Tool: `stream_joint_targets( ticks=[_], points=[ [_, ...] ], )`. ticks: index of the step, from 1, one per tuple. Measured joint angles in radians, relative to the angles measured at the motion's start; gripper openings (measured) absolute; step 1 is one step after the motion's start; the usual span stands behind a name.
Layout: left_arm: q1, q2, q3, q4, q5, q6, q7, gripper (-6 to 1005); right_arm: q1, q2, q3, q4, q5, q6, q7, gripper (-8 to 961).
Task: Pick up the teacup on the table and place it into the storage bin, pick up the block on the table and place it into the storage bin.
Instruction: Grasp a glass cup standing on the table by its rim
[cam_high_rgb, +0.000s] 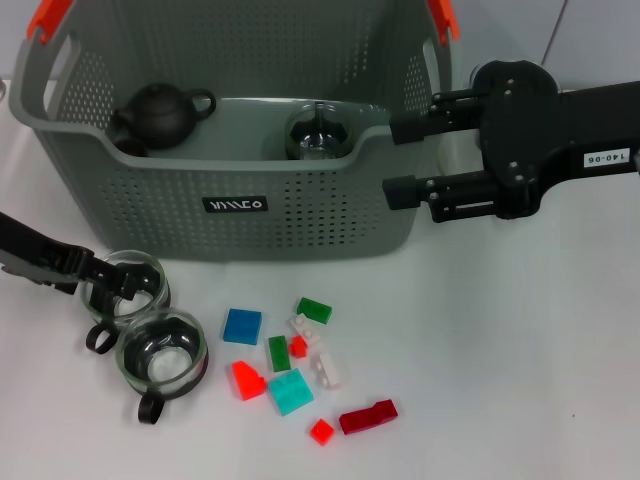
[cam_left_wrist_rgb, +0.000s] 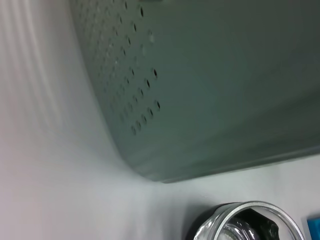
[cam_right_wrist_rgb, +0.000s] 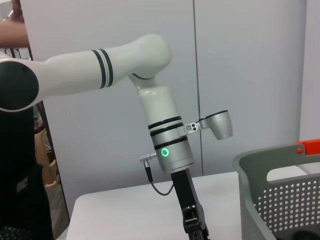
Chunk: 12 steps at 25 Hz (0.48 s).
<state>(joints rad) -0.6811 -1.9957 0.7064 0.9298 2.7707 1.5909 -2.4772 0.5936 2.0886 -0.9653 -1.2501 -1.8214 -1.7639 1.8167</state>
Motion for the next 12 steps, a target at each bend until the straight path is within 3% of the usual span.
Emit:
stream_joint_targets(
  ticks=[12],
  points=[
    [-0.011,-0.006,0.022,-0.034,0.004,-0.027,0.004,816,0.002,0.002,-0.001,0.000,0.000,0.012,-0.008,718]
  ],
)
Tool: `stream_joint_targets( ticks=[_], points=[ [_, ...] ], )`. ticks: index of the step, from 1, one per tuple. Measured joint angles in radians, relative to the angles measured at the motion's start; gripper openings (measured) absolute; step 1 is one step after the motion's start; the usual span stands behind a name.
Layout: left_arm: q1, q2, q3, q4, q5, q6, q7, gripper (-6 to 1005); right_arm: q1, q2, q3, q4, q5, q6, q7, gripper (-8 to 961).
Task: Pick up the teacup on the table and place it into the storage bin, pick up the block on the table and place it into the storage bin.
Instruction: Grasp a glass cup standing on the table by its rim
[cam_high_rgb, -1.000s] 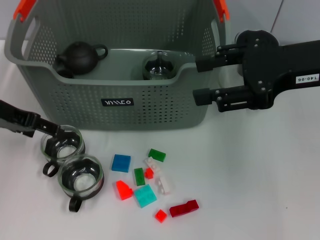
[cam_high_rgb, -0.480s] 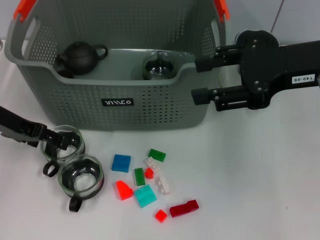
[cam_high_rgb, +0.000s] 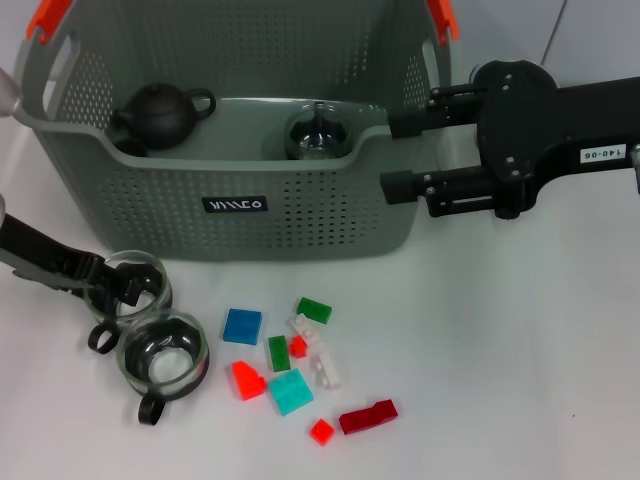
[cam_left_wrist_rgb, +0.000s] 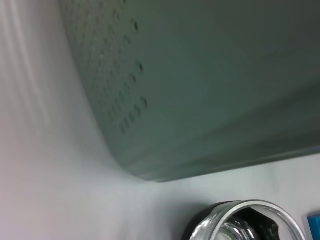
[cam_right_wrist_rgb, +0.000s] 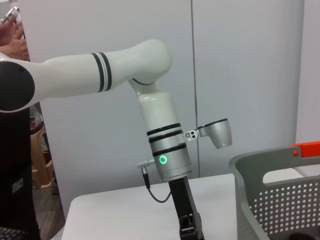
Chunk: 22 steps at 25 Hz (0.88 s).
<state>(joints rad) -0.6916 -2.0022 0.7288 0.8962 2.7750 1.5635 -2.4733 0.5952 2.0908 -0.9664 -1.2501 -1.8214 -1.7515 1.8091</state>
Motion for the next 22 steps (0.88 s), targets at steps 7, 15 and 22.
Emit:
stream_joint_targets(
  ticks=[7,15,22],
  points=[
    [-0.004,0.000,0.004,-0.010,0.000,-0.018,-0.005,648,0.000,0.000,0.000,0.001,0.000,0.002,-0.011,717],
    [-0.004,-0.002,0.005,-0.018,0.000,-0.029,-0.007,645,0.001,0.000,0.000,0.003,-0.003,0.002,-0.014,716],
    [-0.003,-0.004,0.032,-0.019,0.002,-0.033,-0.004,600,0.002,0.000,0.000,0.003,-0.004,0.001,-0.014,717]
  ],
)
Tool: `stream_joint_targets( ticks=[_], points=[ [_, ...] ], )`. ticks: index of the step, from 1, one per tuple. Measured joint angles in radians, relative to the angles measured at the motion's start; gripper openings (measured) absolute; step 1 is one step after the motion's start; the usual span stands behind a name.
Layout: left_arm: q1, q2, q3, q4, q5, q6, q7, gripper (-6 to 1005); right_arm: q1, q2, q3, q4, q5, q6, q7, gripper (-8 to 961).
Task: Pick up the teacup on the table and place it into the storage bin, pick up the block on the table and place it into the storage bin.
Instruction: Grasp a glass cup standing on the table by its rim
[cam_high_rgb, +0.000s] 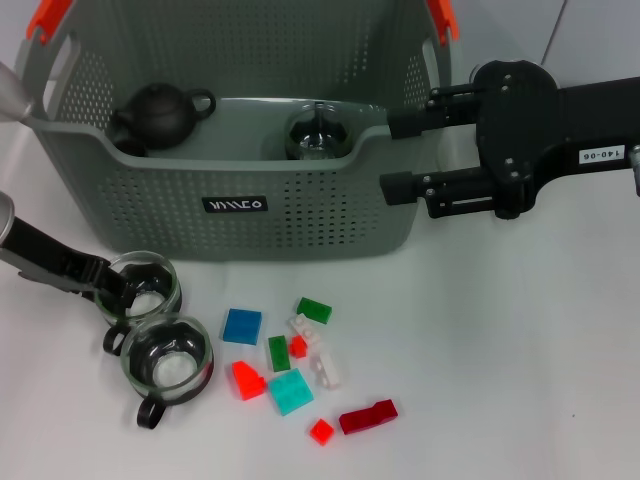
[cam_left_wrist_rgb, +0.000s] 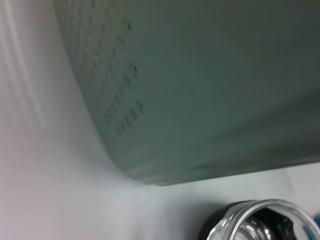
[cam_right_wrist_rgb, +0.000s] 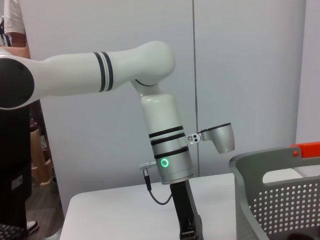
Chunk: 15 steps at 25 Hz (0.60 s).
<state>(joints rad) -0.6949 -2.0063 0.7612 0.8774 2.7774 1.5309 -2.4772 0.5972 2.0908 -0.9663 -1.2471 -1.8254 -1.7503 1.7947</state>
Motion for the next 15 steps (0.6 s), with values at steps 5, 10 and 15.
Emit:
stream_joint_targets(
  ticks=[5,10,15],
  points=[
    [-0.009,-0.002,0.013,0.000,0.023,-0.009,-0.006,399,0.003,0.000,0.002,0.000,0.000,0.000,0.000,717],
    [-0.013,-0.002,0.014,0.000,0.026,-0.009,-0.006,209,0.005,0.000,0.006,0.000,0.000,0.000,0.000,718],
    [-0.015,0.000,0.015,-0.001,0.027,-0.004,-0.005,94,0.006,0.000,0.008,0.000,0.000,0.000,0.000,718]
  ],
)
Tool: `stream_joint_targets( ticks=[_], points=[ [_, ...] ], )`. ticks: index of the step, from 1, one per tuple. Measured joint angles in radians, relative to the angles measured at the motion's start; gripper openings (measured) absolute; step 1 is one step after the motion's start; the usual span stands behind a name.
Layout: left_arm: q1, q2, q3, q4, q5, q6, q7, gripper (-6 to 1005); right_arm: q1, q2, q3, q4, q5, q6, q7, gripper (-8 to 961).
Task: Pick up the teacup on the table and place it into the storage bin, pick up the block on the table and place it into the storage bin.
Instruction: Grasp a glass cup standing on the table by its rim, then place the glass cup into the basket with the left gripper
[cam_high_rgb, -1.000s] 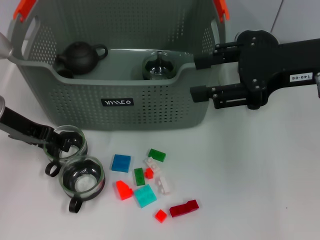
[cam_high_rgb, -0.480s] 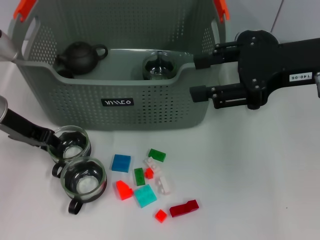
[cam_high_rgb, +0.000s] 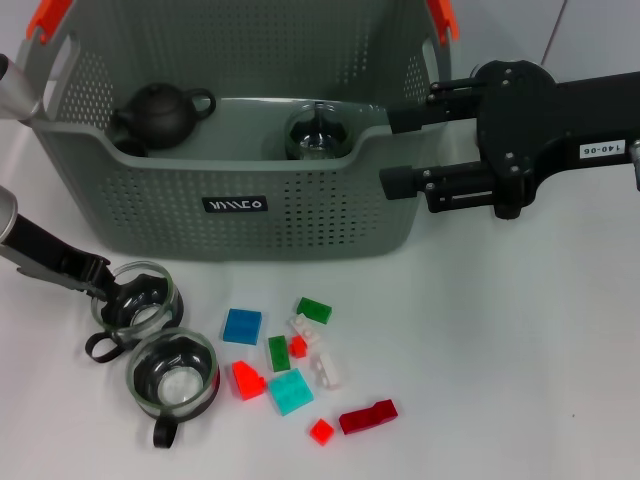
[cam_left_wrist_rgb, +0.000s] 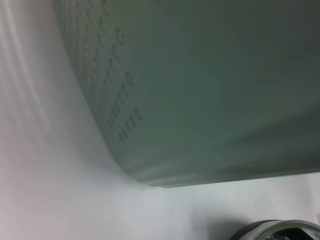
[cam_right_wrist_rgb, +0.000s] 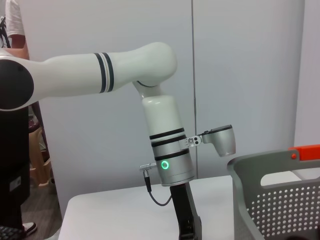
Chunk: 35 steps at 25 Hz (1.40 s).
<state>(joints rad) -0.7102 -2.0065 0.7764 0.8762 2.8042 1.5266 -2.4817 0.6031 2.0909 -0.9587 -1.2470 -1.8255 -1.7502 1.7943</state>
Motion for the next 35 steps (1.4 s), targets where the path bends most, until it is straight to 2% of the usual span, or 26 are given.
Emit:
stream_joint_targets(
  ticks=[11,19,29,35],
  points=[
    [0.000,0.010,-0.014,0.007,0.000,0.004,0.005,81,-0.003,0.000,0.000,0.004,0.002,0.000,-0.010,716],
    [-0.003,0.031,-0.054,0.013,0.000,0.030,0.015,79,0.000,0.000,0.011,0.009,0.003,0.000,-0.010,715],
    [0.000,0.071,-0.181,0.117,-0.002,0.205,0.052,79,0.004,-0.003,0.033,0.019,0.006,0.000,-0.016,715],
    [-0.024,0.104,-0.309,0.142,-0.032,0.367,0.105,79,0.013,-0.008,0.038,0.055,0.007,-0.002,-0.047,714]
  ],
)
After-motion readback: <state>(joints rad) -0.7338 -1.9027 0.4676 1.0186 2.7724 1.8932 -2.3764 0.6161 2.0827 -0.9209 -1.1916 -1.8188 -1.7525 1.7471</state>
